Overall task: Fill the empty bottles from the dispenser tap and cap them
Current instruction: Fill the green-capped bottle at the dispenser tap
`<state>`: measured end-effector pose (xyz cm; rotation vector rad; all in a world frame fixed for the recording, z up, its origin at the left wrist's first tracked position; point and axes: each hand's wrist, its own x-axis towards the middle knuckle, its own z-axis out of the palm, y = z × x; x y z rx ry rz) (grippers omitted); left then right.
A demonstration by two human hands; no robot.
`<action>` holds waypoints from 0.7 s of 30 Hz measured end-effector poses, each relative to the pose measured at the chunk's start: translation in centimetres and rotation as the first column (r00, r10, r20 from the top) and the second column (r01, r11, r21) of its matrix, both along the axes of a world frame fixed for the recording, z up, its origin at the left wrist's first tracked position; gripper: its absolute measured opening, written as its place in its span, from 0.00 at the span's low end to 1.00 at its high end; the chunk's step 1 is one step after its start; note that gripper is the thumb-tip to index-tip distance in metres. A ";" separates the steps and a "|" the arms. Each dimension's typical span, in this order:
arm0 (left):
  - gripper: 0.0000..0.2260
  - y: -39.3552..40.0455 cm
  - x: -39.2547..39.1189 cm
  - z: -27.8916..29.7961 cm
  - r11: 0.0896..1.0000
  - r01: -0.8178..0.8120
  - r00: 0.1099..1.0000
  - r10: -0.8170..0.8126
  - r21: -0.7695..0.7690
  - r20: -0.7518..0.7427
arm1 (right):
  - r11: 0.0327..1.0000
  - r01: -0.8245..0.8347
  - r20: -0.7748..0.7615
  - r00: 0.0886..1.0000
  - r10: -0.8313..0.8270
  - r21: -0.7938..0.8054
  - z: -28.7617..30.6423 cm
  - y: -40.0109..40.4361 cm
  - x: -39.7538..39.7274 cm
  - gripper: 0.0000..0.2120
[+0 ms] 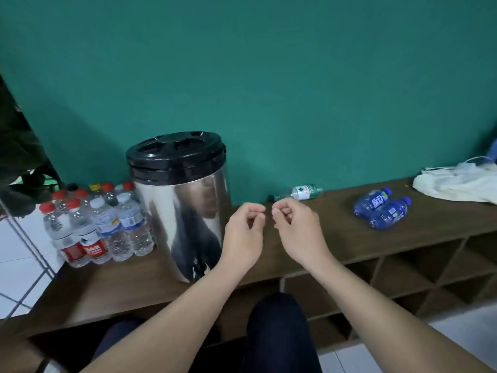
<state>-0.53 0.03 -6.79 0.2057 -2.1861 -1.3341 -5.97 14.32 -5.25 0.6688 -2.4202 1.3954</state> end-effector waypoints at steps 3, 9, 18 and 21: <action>0.09 2.5 -5.2 -2.0 0.999 -0.010 0.995 0.006 0.036 0.101 | 0.998 0.037 0.019 0.999 -0.038 0.052 -2.5 3.4 -5.2 0.03; 0.16 3.0 -15.0 -5.9 0.991 -0.093 0.960 0.063 0.098 0.274 | 0.980 0.045 0.124 0.990 -0.070 0.193 -6.7 6.4 -14.7 0.15; 0.24 -1.7 -27.1 -11.1 0.958 -0.190 0.912 0.091 0.214 0.400 | 0.941 0.085 0.188 0.970 -0.152 0.326 -10.9 4.9 -31.0 0.35; 0.24 -2.8 -30.1 -12.5 0.954 -0.195 0.915 0.094 0.226 0.392 | 0.922 0.087 0.115 0.983 -0.140 0.378 -12.2 3.6 -35.2 0.38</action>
